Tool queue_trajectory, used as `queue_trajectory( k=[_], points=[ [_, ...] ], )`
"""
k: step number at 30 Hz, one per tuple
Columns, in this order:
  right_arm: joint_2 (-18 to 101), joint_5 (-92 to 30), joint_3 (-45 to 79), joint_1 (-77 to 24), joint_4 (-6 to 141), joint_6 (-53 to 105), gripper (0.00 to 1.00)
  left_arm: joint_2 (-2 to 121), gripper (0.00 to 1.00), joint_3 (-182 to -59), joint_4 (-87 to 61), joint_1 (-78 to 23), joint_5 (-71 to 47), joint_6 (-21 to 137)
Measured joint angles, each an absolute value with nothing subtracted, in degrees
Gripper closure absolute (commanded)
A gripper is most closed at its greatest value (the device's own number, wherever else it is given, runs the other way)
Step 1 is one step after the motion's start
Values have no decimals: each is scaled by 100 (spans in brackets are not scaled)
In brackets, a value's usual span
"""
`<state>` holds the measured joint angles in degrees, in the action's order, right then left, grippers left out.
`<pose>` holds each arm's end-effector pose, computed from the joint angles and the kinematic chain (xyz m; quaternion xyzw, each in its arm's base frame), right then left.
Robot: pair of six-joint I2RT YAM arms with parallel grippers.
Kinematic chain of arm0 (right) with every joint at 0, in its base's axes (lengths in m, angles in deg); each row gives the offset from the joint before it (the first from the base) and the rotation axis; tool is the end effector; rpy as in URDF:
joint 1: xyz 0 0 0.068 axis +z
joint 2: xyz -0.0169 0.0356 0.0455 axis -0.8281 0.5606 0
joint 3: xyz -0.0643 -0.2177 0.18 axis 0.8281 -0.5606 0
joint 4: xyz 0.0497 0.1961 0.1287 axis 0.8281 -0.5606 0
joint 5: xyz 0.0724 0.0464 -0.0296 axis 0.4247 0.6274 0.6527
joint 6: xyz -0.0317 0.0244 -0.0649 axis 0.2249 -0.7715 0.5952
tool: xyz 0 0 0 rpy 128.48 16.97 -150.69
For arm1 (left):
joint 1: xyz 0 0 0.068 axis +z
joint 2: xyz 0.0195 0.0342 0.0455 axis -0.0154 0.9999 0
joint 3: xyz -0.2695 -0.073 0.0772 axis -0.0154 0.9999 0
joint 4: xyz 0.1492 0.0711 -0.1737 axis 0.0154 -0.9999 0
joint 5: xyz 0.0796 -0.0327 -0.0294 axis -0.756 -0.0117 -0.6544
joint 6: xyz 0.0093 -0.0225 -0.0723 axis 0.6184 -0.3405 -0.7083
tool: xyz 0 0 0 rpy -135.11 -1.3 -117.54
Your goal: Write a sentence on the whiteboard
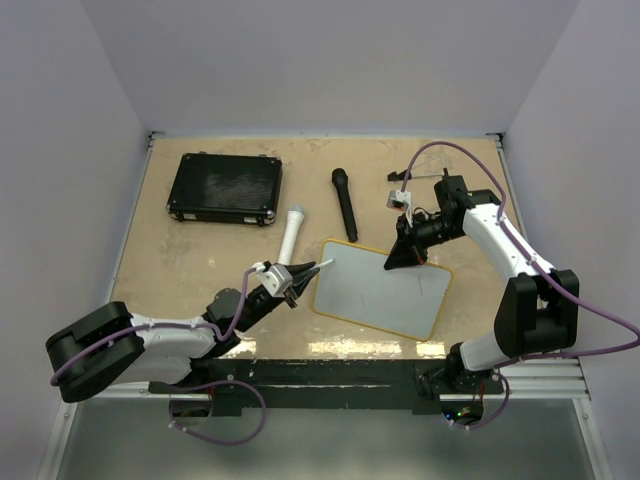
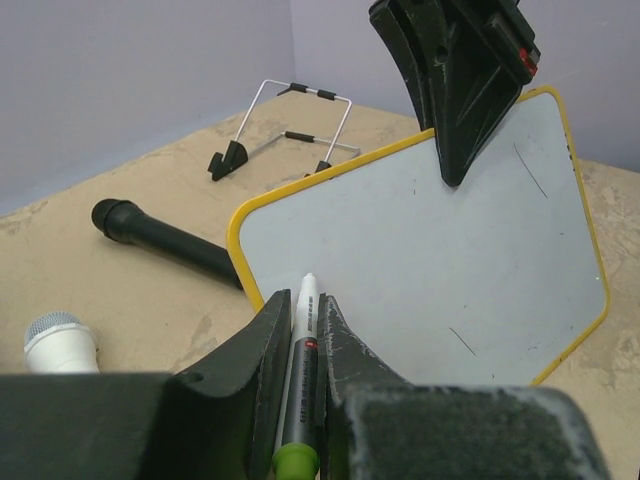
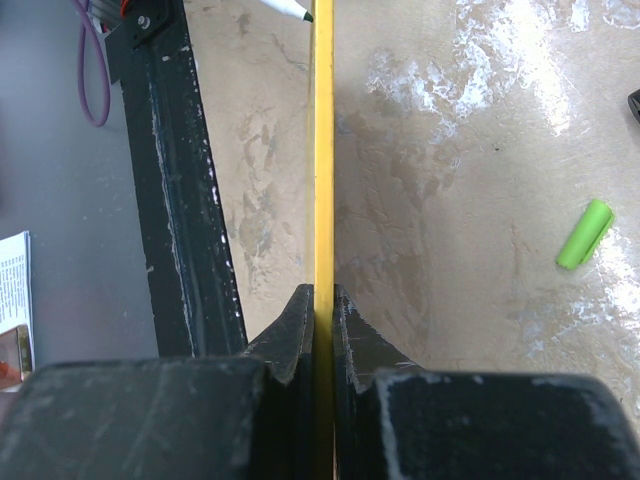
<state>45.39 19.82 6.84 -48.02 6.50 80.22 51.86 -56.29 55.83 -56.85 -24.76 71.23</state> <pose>0.2318 0.0874 0.2690 -0.4358 0.7561 0.4333 0.2252 0.1229 -0.1736 0.2392 0.2794 0.5707 -0.3327 0.6968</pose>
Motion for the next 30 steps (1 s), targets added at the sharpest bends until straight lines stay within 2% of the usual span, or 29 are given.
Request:
queue_trajectory(
  k=[30],
  points=[
    [4536, 1982, 684, -4802, 650, 8022, 100, 5477, 100, -5913, 5551, -5689, -2319, 7191]
  ],
)
